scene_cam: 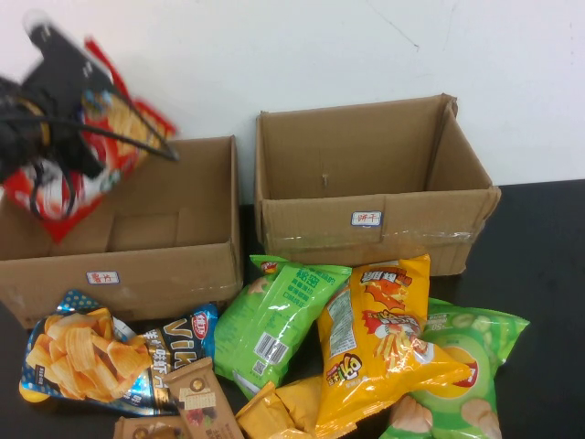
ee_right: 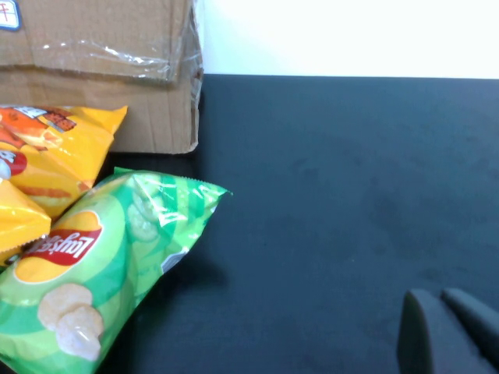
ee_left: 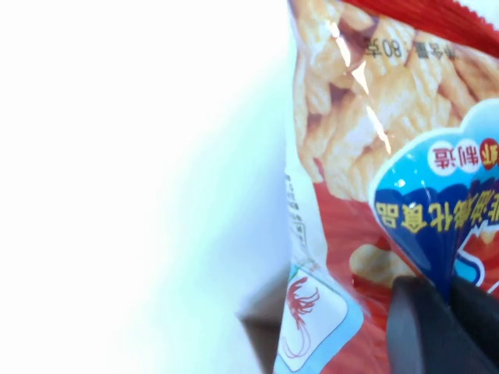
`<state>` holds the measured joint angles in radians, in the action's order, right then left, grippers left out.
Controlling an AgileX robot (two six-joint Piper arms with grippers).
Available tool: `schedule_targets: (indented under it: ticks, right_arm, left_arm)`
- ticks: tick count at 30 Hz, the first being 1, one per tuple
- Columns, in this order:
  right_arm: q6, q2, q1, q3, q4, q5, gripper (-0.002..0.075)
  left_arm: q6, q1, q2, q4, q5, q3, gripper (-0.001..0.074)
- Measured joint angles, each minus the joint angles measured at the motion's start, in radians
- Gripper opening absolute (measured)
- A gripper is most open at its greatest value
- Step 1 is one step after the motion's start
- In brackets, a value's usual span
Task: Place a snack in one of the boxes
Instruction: Place the potato chip in the potato chip box, then pick up the potato chip
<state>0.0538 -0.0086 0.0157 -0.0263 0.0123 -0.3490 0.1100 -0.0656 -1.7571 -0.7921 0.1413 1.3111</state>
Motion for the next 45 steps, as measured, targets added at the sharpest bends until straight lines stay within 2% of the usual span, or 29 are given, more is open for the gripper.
schedule_targets:
  ticks: [7, 10, 12, 15, 18, 19, 21, 23, 25, 27, 31, 33, 35, 38, 45]
  right_arm:
    - [0.0, 0.0, 0.0, 0.0, 0.0, 0.0, -0.0001]
    - [0.0, 0.0, 0.0, 0.0, 0.0, 0.0, -0.0001]
    - [0.0, 0.0, 0.0, 0.0, 0.0, 0.0, -0.0001]
    - [0.0, 0.0, 0.0, 0.0, 0.0, 0.0, -0.0001]
    - [0.0, 0.0, 0.0, 0.0, 0.0, 0.0, -0.0001]
    - [0.0, 0.0, 0.0, 0.0, 0.0, 0.0, -0.0001]
    - [0.0, 0.0, 0.0, 0.0, 0.0, 0.0, -0.0001]
    - [0.0, 0.0, 0.0, 0.0, 0.0, 0.0, -0.0001]
    - [0.0, 0.0, 0.0, 0.0, 0.0, 0.0, -0.0001]
    - [0.0, 0.0, 0.0, 0.0, 0.0, 0.0, -0.0001]
    - [0.0, 0.0, 0.0, 0.0, 0.0, 0.0, -0.0001]
    - [0.0, 0.0, 0.0, 0.0, 0.0, 0.0, -0.0001]
    - [0.0, 0.0, 0.0, 0.0, 0.0, 0.0, -0.0001]
    - [0.0, 0.0, 0.0, 0.0, 0.0, 0.0, -0.0001]
    - [0.0, 0.0, 0.0, 0.0, 0.0, 0.0, -0.0001]
  left_arm:
    - [0.054, 0.008, -0.162, -0.16, 0.043, 0.0, 0.0004]
    - [0.094, 0.008, -0.182, -0.179, 0.041, 0.0, 0.0053]
    - [0.152, 0.008, -0.183, -0.2, 0.036, 0.0, 0.0141]
    - [0.25, 0.008, -0.179, -0.223, 0.047, 0.007, 0.0359]
    - [0.336, -0.01, -0.156, -0.227, 0.154, 0.008, 0.0563]
    - [0.37, -0.024, -0.139, -0.227, 0.213, 0.008, 0.0607]
    - [0.437, -0.053, -0.092, -0.21, 0.322, 0.008, 0.0645]
    - [0.462, -0.092, -0.028, -0.164, 0.426, 0.008, 0.0638]
    - [0.443, -0.137, 0.051, -0.086, 0.489, 0.003, 0.0589]
    - [0.385, -0.183, 0.129, 0.009, 0.514, -0.023, 0.0512]
    - [0.207, -0.294, 0.236, 0.221, 0.542, -0.125, 0.0307]
    - [0.123, -0.346, 0.26, 0.324, 0.559, -0.181, 0.0246]
    - [0.055, -0.397, 0.272, 0.434, 0.581, -0.237, 0.0219]
    - [0.005, -0.454, 0.274, 0.551, 0.602, -0.304, 0.0241]
    - [-0.027, -0.573, 0.227, 0.697, 0.546, -0.388, 0.051]
